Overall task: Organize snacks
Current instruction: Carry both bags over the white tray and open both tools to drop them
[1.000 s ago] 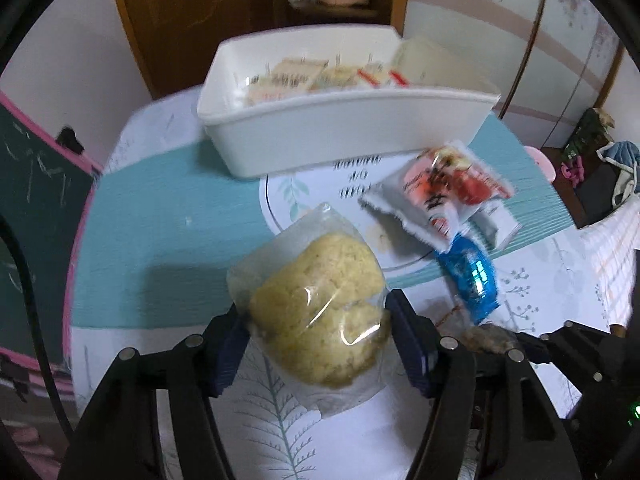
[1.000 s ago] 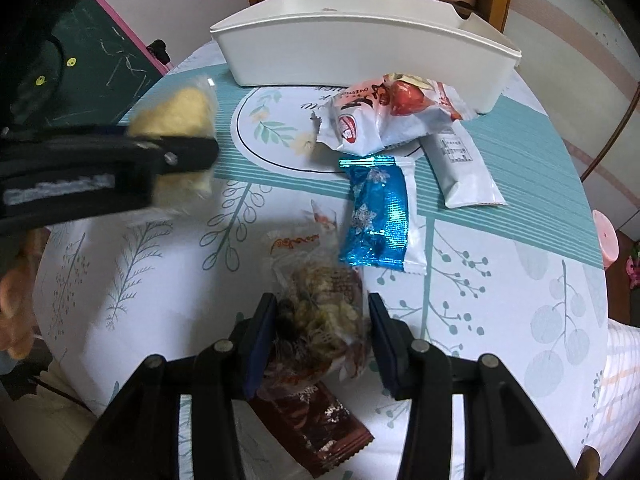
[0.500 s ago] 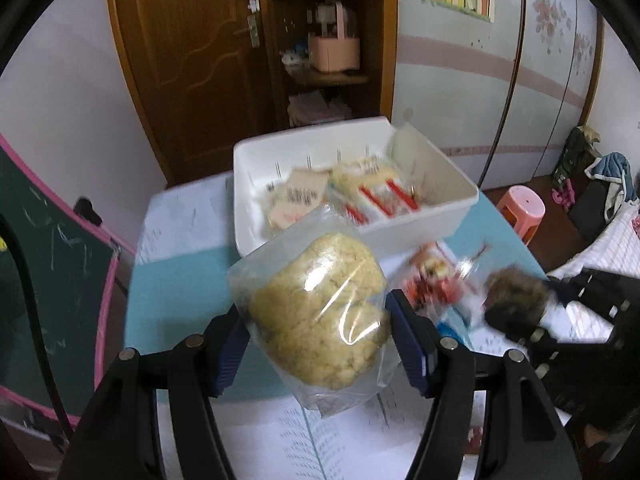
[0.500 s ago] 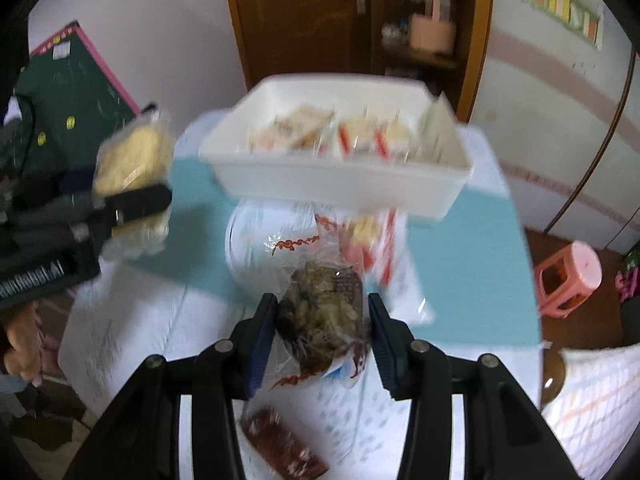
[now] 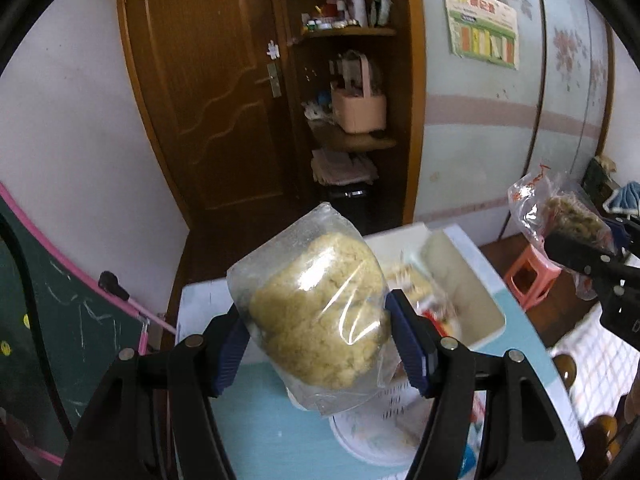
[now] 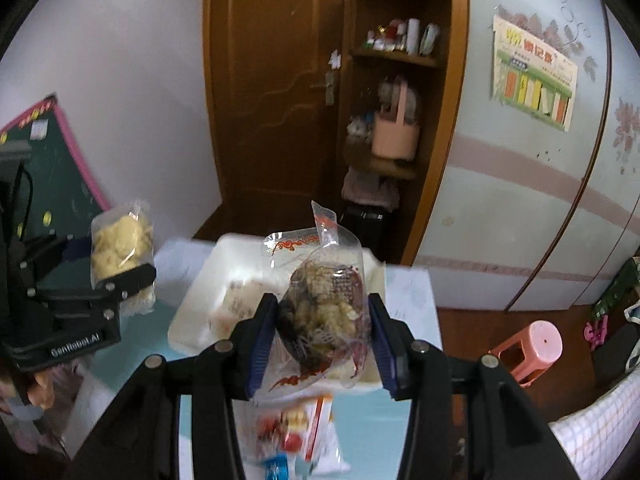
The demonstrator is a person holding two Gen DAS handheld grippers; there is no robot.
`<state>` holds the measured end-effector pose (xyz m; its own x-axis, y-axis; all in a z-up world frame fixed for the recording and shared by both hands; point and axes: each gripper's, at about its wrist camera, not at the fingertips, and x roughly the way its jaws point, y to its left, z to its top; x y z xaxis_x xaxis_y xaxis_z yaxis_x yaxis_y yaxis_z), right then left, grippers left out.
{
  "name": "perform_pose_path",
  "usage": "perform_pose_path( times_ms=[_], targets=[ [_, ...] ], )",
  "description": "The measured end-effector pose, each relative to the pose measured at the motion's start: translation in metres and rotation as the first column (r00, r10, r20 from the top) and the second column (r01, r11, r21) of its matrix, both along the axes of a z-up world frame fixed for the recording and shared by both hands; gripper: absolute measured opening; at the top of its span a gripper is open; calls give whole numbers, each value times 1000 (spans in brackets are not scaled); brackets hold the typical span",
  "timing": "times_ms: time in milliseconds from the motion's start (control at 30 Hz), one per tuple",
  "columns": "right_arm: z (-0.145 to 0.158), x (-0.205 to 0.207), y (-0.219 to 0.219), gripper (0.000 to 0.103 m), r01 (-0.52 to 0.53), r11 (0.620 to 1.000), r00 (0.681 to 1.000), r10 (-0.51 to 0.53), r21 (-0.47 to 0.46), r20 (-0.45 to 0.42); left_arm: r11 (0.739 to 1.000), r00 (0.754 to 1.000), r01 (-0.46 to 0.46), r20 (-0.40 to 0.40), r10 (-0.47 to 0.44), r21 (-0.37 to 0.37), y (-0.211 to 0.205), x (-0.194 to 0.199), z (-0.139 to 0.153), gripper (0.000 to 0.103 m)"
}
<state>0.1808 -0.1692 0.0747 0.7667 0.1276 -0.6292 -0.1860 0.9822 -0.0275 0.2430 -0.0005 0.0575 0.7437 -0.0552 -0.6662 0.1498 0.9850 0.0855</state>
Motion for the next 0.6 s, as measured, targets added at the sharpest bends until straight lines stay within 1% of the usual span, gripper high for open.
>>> perform_pose_path(
  times_ms=[133,200,267,433,600],
  targets=[
    [14,31,1,45,24,1000,1000,-24,14,8,1000,1000,-7,-22,6,-6,-4,34,5,65],
    [17,47,2,45,36,999,999,-36,17,1,1000,999,-15,-35,15,-3,-6,48,1,65],
    [17,56,6,45,49,999,999,-49,-1,4,1000,999,-22,-49,22,-3,-7,62,-6,65],
    [1,75,12,45,79,997,996,-79,-17,-34,999,995,-32,-98,34,13,-11,81,-36,65],
    [-26,100,14,46,89,996,991,-92,-32,-98,999,989,-36,-145,39,23,-14,92,-61,67]
  ],
)
